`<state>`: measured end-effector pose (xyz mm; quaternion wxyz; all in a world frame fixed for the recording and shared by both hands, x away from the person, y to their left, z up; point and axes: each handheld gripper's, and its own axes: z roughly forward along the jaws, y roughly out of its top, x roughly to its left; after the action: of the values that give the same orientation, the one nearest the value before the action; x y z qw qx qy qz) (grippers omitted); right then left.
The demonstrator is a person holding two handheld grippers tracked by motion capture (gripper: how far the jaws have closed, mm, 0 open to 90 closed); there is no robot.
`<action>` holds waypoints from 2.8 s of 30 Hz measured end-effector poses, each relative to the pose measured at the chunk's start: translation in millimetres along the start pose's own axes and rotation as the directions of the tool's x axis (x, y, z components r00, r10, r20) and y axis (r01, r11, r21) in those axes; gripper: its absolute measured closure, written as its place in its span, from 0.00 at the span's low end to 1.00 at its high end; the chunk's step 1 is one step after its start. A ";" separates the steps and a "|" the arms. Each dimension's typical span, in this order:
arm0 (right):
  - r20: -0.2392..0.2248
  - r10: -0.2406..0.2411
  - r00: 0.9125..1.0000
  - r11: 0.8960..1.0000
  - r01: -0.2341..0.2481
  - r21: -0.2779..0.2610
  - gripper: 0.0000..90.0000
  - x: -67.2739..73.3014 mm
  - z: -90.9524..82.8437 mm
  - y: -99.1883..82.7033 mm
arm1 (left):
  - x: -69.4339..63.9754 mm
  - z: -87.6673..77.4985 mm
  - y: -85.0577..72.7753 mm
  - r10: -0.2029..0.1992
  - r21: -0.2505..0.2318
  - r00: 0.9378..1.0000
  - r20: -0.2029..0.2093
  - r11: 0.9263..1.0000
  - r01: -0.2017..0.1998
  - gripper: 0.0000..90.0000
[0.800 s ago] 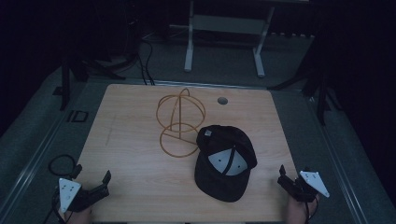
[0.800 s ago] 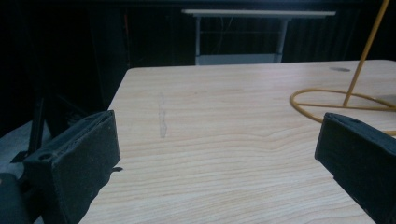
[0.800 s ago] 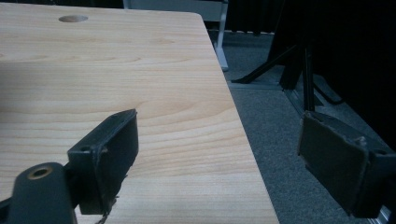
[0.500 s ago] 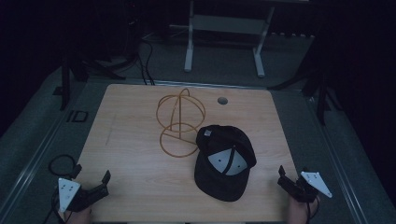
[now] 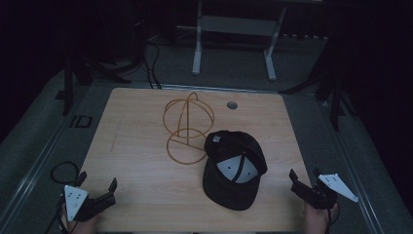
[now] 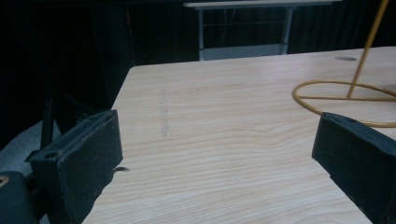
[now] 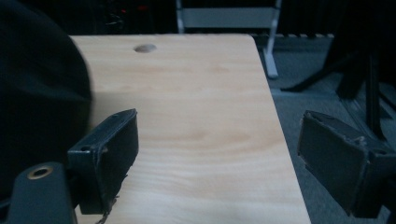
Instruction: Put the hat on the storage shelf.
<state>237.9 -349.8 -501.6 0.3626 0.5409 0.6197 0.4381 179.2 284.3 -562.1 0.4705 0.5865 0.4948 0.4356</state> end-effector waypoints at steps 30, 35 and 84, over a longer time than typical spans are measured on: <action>-0.260 -0.153 0.954 0.978 0.184 0.102 0.34 102.4 48.6 55.9 | -25.9 1.5 9.8 0.002 0.139 0.982 0.188 0.990 -0.029 0.02; -0.223 -0.165 0.961 0.962 0.207 0.178 0.54 107.0 67.6 49.6 | -24.0 1.5 9.8 -0.008 0.134 0.983 0.181 0.991 -0.017 0.02; -0.303 -0.201 0.931 0.979 0.196 -0.049 0.99 108.3 2.3 126.9 | -78.0 9.9 25.4 -0.040 0.165 0.904 0.425 0.986 -0.034 0.02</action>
<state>268.3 -238.5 -381.1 0.3091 0.3977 0.7160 0.4834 183.0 204.2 -542.4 0.5168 0.7046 0.4155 0.2526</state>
